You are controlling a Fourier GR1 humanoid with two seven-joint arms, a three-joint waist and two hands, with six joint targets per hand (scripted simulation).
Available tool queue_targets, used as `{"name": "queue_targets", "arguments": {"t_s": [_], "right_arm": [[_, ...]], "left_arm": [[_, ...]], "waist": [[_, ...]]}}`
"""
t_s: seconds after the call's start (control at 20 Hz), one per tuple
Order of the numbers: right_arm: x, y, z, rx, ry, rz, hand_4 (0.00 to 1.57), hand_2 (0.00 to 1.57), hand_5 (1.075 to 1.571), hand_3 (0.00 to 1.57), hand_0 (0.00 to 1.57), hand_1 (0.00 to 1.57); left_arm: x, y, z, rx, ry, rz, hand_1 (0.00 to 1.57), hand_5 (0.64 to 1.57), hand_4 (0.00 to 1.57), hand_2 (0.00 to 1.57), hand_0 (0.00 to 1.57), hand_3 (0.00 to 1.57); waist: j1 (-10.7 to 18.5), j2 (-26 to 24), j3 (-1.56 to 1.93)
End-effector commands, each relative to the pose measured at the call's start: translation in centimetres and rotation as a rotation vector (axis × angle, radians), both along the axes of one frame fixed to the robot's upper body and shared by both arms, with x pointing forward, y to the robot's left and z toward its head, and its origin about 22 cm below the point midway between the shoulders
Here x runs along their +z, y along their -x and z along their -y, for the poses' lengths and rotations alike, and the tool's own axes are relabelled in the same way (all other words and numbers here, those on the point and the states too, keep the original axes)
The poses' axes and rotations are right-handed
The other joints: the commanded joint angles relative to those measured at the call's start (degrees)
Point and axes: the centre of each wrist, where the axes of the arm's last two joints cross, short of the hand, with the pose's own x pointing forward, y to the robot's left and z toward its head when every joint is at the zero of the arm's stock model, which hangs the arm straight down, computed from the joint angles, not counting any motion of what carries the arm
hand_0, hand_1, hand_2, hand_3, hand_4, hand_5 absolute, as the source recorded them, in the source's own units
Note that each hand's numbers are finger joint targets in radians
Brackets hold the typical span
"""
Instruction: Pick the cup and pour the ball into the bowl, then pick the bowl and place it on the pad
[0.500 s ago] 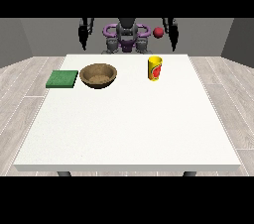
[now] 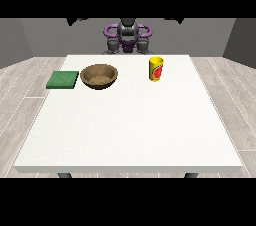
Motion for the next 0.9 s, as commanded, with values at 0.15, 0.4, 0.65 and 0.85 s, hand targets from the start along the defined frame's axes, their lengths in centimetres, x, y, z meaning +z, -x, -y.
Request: {"name": "queue_targets", "arguments": {"t_s": [0.15,0.4,0.65,0.85], "right_arm": [[2.0,0.7,4.6,-0.010,-0.039,0.078,0.00,0.00,1.570,0.00,0.00,0.00],[1.5,-0.4,3.1,0.031,-0.048,0.133,0.00,0.00,1.570,0.00,0.00,0.00],[0.4,-1.2,2.8,0.032,-0.049,0.188,0.00,0.00,1.570,0.00,0.00,0.00],[1.0,-1.4,3.3,0.054,-0.026,0.205,0.00,0.00,1.571,0.00,0.00,0.00]], "left_arm": [[2.3,0.1,-5.0,0.017,0.067,0.127,0.00,1.547,0.00,0.00,0.00,0.00],[1.0,-1.4,-3.5,0.024,0.046,0.193,0.00,1.541,0.00,0.00,0.00,0.00],[-1.3,-2.0,-5.1,0.019,0.035,0.286,0.00,1.529,0.00,0.00,0.00,0.00],[-5.0,-2.3,-3.8,0.056,0.052,0.308,0.00,1.526,0.00,0.00,0.00,0.00]], "waist": [[0.3,5.1,-0.11],[-0.8,9.9,-0.11],[-0.8,15.9,-0.12],[-3.1,17.7,-0.13]]}}
